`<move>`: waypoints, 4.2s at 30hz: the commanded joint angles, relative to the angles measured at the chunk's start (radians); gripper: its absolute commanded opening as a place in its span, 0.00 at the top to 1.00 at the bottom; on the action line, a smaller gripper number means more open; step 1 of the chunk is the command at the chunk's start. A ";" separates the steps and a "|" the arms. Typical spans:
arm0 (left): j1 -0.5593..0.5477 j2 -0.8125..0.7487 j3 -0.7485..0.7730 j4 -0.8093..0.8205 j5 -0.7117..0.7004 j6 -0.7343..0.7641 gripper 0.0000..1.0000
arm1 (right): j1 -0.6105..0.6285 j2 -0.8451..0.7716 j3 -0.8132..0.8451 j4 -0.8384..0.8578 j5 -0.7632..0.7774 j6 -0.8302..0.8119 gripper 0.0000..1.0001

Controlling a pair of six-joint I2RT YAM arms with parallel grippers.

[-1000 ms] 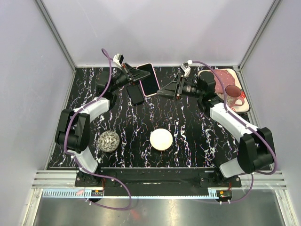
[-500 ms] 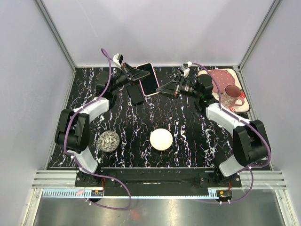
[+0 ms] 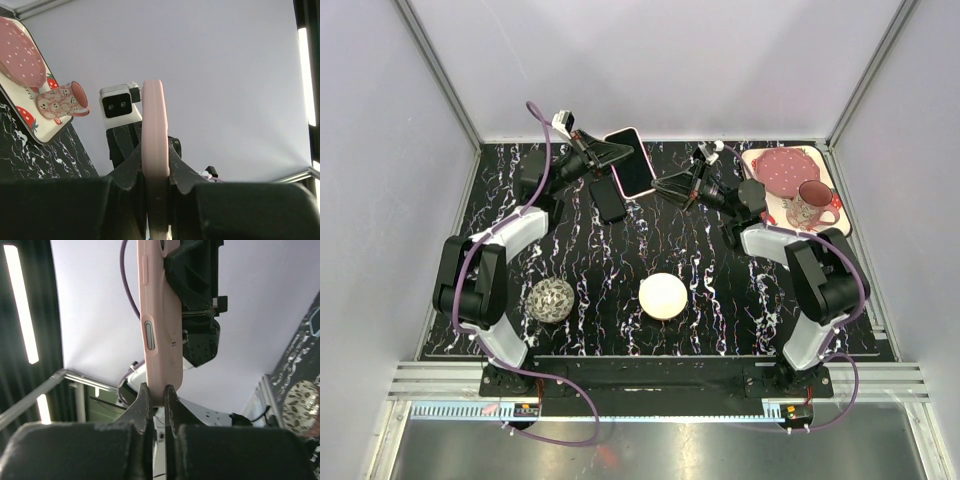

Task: Take the phone out of the phone case
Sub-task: Remove the phone case from the phone.

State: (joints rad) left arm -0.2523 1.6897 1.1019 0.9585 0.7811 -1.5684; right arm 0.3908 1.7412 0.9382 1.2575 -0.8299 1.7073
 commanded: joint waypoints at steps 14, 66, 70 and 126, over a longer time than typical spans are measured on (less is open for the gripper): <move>-0.048 -0.203 0.075 0.341 -0.017 -0.183 1.00 | 0.080 0.083 0.070 0.309 0.353 0.437 1.00; -0.194 -0.321 0.207 0.408 -0.227 -0.329 1.00 | 0.157 0.195 0.139 0.144 0.278 0.293 1.00; -0.202 -0.344 0.179 0.286 -0.181 -0.276 1.00 | 0.129 0.074 0.111 -0.299 0.215 -0.018 0.87; -0.282 -0.173 0.182 -0.552 -0.023 0.333 0.06 | -0.109 -0.189 0.123 -0.663 0.046 -0.365 1.00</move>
State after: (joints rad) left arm -0.5117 1.5963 1.2362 0.6197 0.6254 -1.4139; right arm 0.3195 1.5944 1.0721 0.8154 -0.9272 1.4525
